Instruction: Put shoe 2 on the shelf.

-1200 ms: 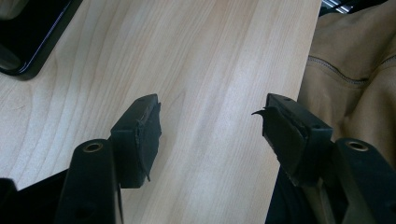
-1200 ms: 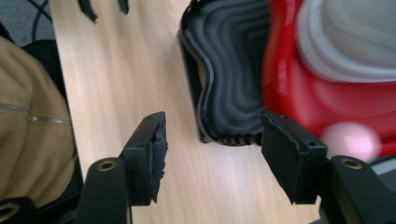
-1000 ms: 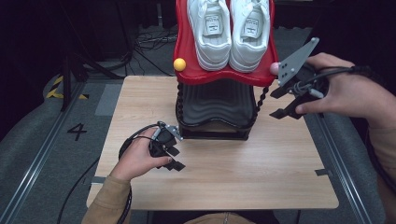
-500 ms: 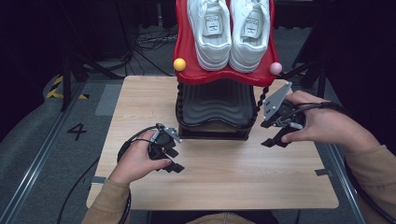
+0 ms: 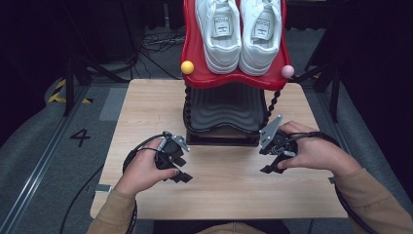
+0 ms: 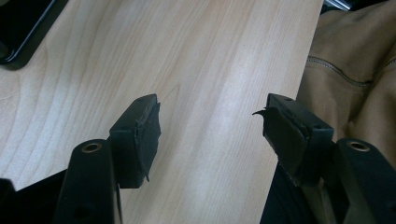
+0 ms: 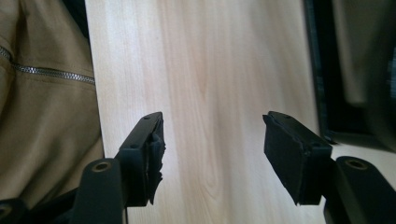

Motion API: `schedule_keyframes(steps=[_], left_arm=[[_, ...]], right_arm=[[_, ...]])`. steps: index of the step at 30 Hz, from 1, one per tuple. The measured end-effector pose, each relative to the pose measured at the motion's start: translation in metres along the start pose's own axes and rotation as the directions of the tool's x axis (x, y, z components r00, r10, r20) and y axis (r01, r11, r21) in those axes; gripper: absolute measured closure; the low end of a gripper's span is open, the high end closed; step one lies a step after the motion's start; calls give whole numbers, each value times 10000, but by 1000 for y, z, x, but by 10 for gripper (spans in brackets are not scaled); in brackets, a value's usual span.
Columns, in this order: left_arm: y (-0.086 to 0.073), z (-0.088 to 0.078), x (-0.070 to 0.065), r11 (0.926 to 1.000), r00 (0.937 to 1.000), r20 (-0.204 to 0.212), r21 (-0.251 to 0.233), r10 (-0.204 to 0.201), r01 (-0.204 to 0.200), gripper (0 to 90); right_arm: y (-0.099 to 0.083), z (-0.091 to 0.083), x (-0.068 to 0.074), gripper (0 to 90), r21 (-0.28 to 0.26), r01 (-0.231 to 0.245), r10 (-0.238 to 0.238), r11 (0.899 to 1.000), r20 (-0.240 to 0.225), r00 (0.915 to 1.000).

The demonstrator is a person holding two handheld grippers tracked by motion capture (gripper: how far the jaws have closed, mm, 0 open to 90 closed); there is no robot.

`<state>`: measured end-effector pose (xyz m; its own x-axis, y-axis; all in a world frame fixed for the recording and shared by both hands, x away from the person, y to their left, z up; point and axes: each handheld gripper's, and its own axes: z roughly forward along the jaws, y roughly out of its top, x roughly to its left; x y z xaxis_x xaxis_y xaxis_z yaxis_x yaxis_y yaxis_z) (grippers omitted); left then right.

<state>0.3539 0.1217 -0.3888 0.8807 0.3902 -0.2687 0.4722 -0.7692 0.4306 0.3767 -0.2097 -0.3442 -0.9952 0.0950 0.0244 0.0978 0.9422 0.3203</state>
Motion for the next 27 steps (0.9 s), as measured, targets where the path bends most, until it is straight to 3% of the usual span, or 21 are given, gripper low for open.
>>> schedule_keyframes(steps=[2,3,4,9,12,14,17,20,21,23,27], left_arm=[[-1,-1,0,10000,10000,-56,-50,-83,82,371],[-2,-1,1,9998,9999,-79,-96,-149,148,371],[-2,-1,1,9998,9999,-79,-96,-149,148,371],[-1,3,1,9999,9999,-23,55,-129,129,371],[-1,4,1,9999,9999,-27,106,-97,97,371],[-1,5,1,9999,9999,-7,121,-104,104,371],[0,6,1,9998,10000,25,172,-86,85,371],[0,7,1,9997,9999,-4,195,-115,115,371],[1,8,1,9998,9999,-7,187,-118,118,371],[0,8,1,9998,10000,-28,209,-76,76,370],[0,7,1,9997,9998,-108,173,-141,143,360]], right_arm=[[0,5,1,394,-27,3,-3,10000,-127,9999],[-2,22,2,398,-20,-30,29,10000,-331,9994],[-2,22,2,398,-20,-30,29,10000,-331,9994],[-3,49,2,405,-581,-239,213,9980,-449,9988],[-3,65,2,405,-960,-348,260,9948,-915,9955],[-3,73,2,405,-991,-399,329,9943,-712,9969],[-5,79,0,402,-1080,-470,364,9930,-989,9944],[-10,83,-1,399,-1594,-894,724,9832,-1095,9913],[-11,85,-2,393,-1711,-976,753,9804,-1326,9883],[-12,88,-3,398,-1360,-975,828,9859,-1100,9905],[-16,89,-5,398,-1519,-1241,1092,9806,-1025,9887]])
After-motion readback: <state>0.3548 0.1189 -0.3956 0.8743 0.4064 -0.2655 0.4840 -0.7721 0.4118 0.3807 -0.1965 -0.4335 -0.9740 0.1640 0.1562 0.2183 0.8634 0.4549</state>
